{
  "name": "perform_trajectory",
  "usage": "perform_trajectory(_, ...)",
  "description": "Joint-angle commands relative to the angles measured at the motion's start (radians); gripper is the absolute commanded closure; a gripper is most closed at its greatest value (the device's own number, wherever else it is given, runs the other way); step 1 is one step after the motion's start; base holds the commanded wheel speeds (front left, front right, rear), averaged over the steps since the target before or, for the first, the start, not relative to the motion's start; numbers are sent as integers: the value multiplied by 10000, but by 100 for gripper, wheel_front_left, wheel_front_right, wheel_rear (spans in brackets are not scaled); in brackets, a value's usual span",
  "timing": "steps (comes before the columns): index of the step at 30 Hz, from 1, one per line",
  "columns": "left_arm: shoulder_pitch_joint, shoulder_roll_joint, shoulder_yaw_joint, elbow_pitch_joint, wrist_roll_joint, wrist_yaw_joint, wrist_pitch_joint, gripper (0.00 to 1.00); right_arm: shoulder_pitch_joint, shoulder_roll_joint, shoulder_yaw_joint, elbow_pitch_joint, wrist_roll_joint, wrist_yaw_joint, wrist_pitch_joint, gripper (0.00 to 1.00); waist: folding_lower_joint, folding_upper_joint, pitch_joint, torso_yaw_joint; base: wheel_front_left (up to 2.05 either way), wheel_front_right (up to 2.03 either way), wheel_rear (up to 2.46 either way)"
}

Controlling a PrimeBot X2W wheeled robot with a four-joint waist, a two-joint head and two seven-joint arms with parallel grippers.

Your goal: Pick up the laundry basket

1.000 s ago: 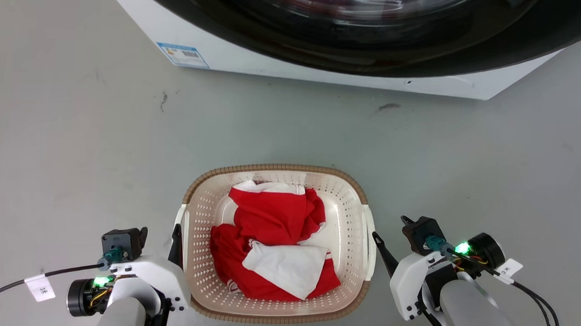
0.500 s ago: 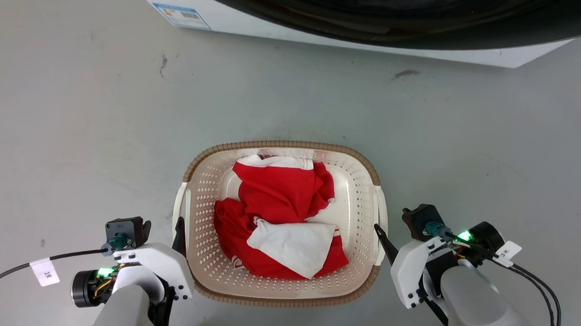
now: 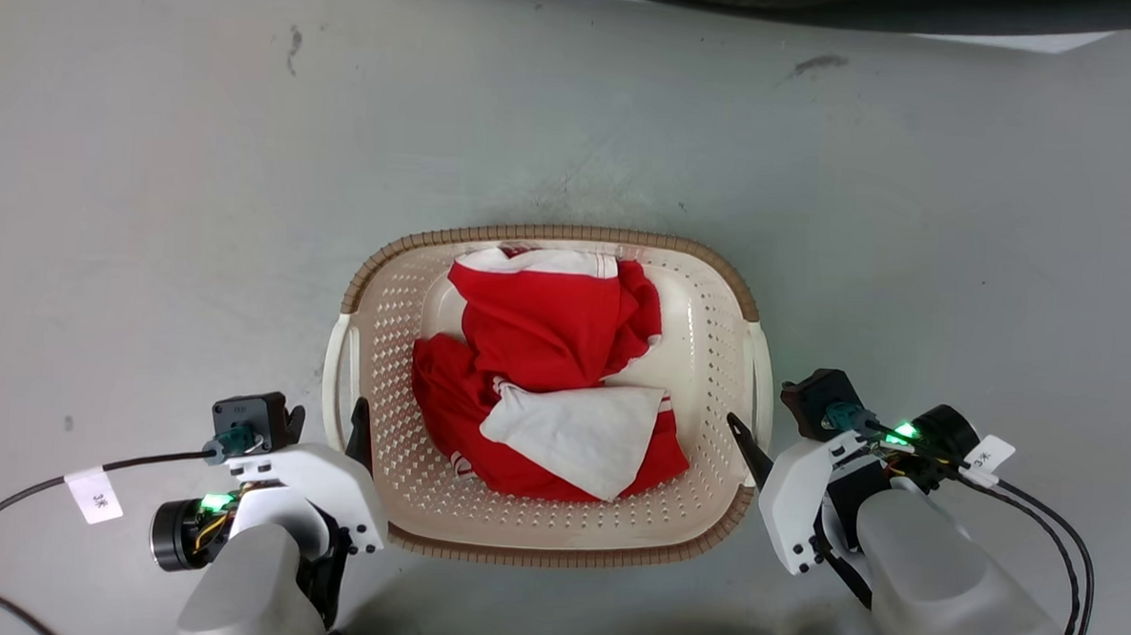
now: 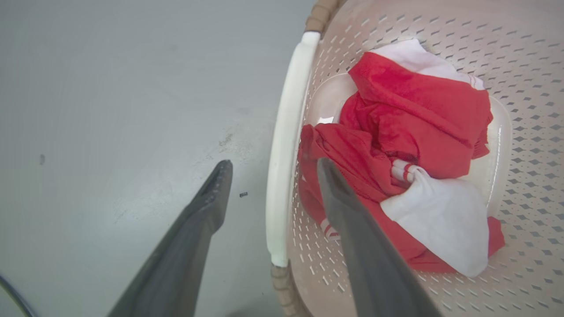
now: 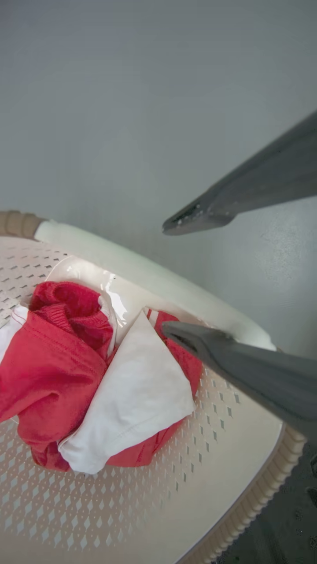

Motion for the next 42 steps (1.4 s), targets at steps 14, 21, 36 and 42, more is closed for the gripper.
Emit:
perform_trajectory(14,-656,-31,-524,355,-340,-147,-24,100,-544,-7,678,302,806,-7,277,100,-1,0,549,150,0,0,0)
perform_trajectory(21,-562,3,-880,498,-580,-189,-29,100,-400,14,1010,304,1099,18,283,100,-1,0,310,138,0,0,0)
perform_trajectory(36,136,-34,-1629,553,-1140,-166,-27,100,413,23,1450,433,1888,18,330,100,-1,0,-1594,-36,0,0,0)
perform_trajectory(42,443,-39,-1815,737,-1052,-166,-27,100,832,32,1738,216,2385,18,471,100,-1,0,-2626,-384,0,0,0)
